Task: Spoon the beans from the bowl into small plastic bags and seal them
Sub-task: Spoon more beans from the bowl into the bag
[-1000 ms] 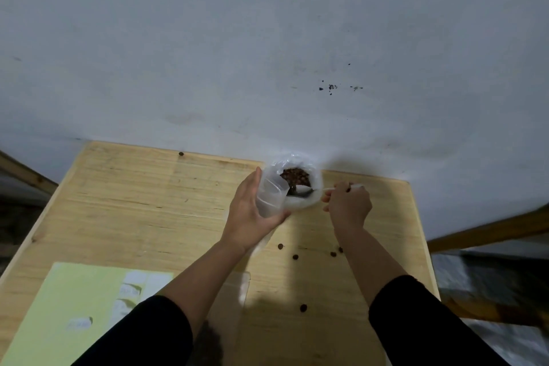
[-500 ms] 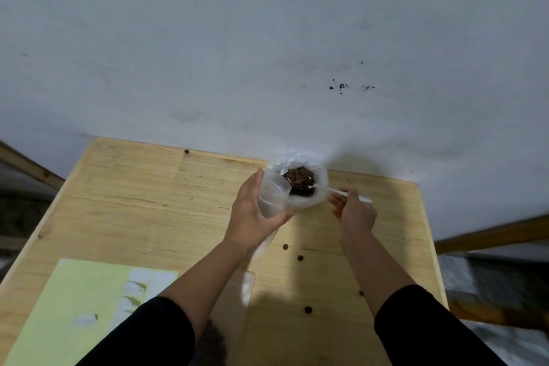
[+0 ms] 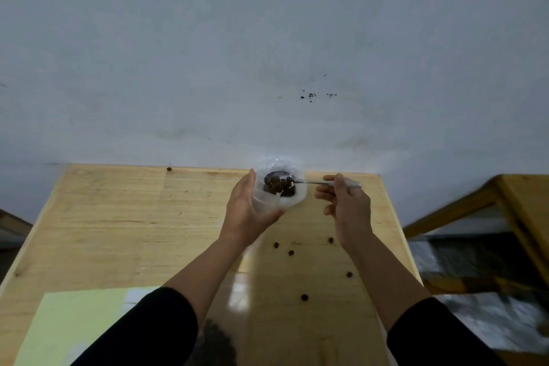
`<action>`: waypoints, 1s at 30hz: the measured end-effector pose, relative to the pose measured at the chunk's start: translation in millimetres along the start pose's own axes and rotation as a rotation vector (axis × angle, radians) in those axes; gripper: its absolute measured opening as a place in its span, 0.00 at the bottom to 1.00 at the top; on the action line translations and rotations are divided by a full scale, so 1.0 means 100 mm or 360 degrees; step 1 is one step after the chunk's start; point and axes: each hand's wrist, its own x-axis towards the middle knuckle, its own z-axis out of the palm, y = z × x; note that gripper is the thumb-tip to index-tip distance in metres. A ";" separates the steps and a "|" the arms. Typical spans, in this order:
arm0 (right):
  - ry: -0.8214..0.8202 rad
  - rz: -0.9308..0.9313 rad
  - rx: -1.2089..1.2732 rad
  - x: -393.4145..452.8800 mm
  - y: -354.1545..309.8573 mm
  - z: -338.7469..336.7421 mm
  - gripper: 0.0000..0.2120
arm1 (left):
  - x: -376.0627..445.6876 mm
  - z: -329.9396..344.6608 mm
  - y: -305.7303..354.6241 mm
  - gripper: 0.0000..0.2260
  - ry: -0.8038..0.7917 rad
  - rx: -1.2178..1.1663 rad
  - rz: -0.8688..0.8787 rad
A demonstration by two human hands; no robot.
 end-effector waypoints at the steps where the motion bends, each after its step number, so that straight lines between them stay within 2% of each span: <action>1: -0.0031 -0.0054 -0.0042 -0.05 -0.01 0.00 0.11 | -0.01 -0.01 0.01 0.45 -0.0012 0.0014 0.0046; 4: -0.0081 -0.0210 -0.0171 -0.18 -0.04 -0.03 0.11 | -0.07 -0.05 0.03 0.45 -0.0014 0.0044 0.0169; 7: -0.0063 -0.0241 -0.0252 -0.29 -0.06 -0.10 0.11 | -0.09 -0.06 0.07 0.45 -0.0041 0.0075 0.0222; 11: -0.0059 -0.0111 -0.0344 -0.38 -0.05 -0.26 0.07 | -0.10 -0.07 0.10 0.45 -0.0033 0.0073 0.0272; 16: -0.0342 0.0033 -0.0527 -0.47 0.02 -0.49 0.05 | -0.09 -0.03 0.14 0.45 -0.0016 0.0077 0.0240; 18: -0.0376 0.0136 -0.0460 -0.43 0.10 -0.57 0.06 | -0.08 0.01 0.15 0.45 0.0000 0.0050 0.0213; 23: -0.0188 0.0350 -0.0224 -0.11 0.28 -0.82 0.06 | -0.06 0.11 0.20 0.45 0.0085 0.0022 0.0150; 30: 0.0109 0.0425 -0.0490 0.52 0.67 -1.13 0.08 | -0.13 0.32 0.23 0.46 0.0159 0.0029 0.0097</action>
